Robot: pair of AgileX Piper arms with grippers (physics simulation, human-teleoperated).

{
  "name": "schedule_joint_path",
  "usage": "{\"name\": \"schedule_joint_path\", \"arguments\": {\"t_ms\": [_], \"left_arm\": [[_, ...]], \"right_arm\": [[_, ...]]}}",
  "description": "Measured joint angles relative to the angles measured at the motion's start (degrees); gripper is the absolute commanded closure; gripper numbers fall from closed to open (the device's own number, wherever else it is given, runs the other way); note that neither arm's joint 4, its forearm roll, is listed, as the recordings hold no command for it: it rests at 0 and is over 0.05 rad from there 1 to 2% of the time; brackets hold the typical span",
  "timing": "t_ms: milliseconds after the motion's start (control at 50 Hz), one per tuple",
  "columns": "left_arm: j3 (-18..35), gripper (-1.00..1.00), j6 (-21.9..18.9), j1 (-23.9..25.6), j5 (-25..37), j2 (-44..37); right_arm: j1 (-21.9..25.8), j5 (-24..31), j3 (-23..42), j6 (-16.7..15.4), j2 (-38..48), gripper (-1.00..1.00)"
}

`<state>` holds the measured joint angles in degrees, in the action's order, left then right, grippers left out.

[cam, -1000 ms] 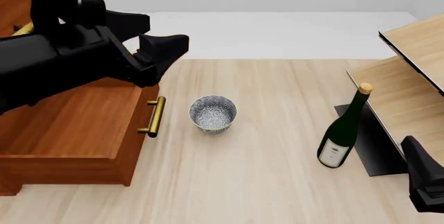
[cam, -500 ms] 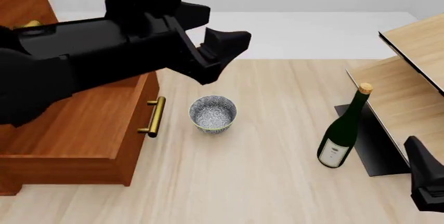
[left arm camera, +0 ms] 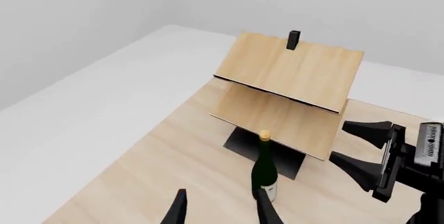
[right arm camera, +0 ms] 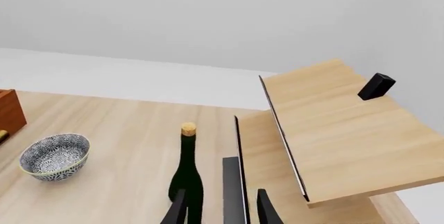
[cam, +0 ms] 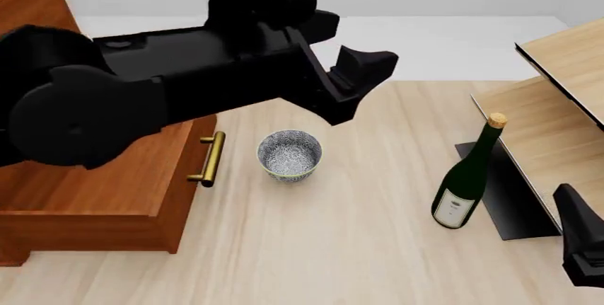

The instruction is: Put the wine bottle in the bottom drawer of the cabinet.

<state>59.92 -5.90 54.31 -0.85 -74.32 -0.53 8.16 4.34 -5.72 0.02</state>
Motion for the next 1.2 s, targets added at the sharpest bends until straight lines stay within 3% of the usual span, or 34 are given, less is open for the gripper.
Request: {"name": "schedule_joint_path", "arguments": {"t_ms": [400,1200], "left_arm": [[3.55,-1.00,0.76,1.88,-1.14,-5.33],[20.17,-1.00,-0.28,6.18,0.63,-22.28]], "right_arm": [[0.42,-0.02,-0.55,0.07,0.00,-1.00],[1.10,-0.47,-3.09,0.64,0.00,-1.00]]}}
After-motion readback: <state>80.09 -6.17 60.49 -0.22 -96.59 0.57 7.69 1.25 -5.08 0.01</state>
